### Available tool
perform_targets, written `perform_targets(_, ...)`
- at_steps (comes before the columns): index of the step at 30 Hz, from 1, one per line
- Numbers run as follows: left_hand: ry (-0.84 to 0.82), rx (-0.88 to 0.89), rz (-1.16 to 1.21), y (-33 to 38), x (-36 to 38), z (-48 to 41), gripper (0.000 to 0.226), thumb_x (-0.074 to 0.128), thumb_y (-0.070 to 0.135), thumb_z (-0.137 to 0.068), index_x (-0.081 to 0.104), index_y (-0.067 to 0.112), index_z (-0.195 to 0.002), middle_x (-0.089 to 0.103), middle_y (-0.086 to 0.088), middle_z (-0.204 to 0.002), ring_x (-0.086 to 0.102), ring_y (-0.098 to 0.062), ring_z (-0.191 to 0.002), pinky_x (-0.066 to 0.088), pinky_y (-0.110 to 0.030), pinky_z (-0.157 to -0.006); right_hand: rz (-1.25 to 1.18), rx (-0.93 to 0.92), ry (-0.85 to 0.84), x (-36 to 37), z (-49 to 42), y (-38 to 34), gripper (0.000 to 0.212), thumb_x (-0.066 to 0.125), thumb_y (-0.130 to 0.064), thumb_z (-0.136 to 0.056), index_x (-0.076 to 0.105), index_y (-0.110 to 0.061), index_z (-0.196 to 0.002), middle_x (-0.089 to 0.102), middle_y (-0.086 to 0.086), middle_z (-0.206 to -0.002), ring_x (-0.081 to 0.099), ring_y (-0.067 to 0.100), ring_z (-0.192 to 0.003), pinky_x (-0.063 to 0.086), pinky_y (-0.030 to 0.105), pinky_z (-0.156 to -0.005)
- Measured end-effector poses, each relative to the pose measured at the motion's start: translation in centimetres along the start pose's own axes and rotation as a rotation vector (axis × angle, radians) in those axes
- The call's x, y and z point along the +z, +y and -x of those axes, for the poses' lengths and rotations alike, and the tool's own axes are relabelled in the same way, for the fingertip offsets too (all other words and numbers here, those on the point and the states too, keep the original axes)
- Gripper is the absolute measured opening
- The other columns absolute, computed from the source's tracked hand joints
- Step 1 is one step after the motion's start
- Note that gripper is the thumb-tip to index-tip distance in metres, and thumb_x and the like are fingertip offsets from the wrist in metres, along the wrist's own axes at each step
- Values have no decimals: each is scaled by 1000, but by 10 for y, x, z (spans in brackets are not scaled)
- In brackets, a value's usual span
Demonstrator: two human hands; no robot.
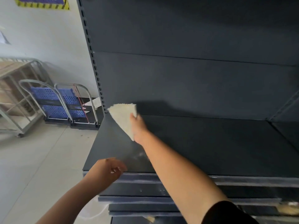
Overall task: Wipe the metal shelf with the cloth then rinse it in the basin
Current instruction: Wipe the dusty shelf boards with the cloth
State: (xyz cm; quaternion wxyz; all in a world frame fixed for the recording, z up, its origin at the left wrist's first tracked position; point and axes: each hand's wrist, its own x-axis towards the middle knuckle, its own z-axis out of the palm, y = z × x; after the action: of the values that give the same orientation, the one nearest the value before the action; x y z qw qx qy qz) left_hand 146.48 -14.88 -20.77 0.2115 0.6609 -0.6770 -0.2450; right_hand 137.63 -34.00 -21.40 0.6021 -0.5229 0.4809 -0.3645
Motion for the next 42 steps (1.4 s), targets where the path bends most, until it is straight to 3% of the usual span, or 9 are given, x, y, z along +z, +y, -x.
perform_targets(3, 1, -25, -105, -14, -13, 8, 17, 66, 9, -78, 72, 24, -75, 67, 8, -76, 63, -10, -70, 50, -22, -70, -270, 27, 150, -40, 2, -22, 29, 45, -33, -96, 53, -27, -123, 61, 8, -122, 61, 29, -108, 51, 48, -96)
perform_targets(5, 6, -52, -149, -24, -21, 13, 12, 66, 13, -79, 73, 23, -79, 68, 3, -81, 64, -15, -74, 51, -27, -72, -285, -95, 268, -80, 10, -32, 20, 47, -28, -97, 55, -29, -114, 63, 11, -121, 63, 27, -102, 52, 46, -92)
perform_targets(11, 9, -45, -180, -51, -37, 16, 7, 69, 23, -79, 71, 30, -78, 66, 6, -78, 62, -14, -73, 49, -28, -68, 453, -256, 566, -183, 55, -14, 36, 41, -32, -96, 48, -23, -131, 61, 9, -128, 54, 27, -116, 38, 27, -87)
perform_targets(17, -7, 7, -224, -69, -43, 20, 8, 63, 26, -83, 69, 31, -81, 63, 11, -79, 59, -9, -72, 45, -22, -65, 858, -15, 322, -147, 97, 52, 38, 40, -24, -98, 46, -16, -135, 54, 18, -130, 54, 38, -111, 43, 40, -94)
perform_targets(21, -8, 54, -181, -76, -46, 27, 12, 62, 23, -81, 71, 31, -82, 66, 13, -81, 61, -5, -73, 47, -19, -67, 1082, -182, 142, -29, 104, 61, 40, 38, -29, -97, 45, -28, -137, 43, 6, -145, 38, 34, -130, 32, 43, -106)
perform_targets(24, -12, 99, -149, -85, -50, 35, 10, 66, 25, -79, 73, 32, -82, 70, 16, -88, 62, -2, -80, 50, -20, -74, 895, -53, 26, 56, 99, 54, 41, 31, -37, -98, 39, -32, -138, 36, 6, -149, 28, 33, -137, 21, 44, -114)
perform_targets(33, -101, 282, -166, -104, -57, 47, 9, 63, 32, -83, 70, 34, -88, 61, 17, -123, 54, -2, -104, 41, -18, -86, -509, 156, 164, 106, 86, -20, 19, 45, -34, -97, 58, -23, -107, 67, 4, -104, 65, 25, -91, 53, 45, -82)
perform_targets(37, -74, 304, -134, -103, -57, 44, 11, 61, 26, -84, 71, 29, -87, 68, 11, -108, 58, -7, -97, 47, -23, -84, -435, -25, 352, 41, 92, -39, 13, 47, -32, -97, 61, -31, -95, 69, -7, -95, 68, 16, -87, 55, 37, -74)
perform_targets(42, -54, 235, -89, -102, -51, 37, 13, 59, 21, -83, 69, 29, -82, 67, 13, -91, 55, -5, -82, 46, -20, -73, 227, -224, 607, -42, 87, -17, 31, 42, -32, -94, 52, -32, -124, 60, -7, -107, 57, 17, -96, 42, 30, -83)
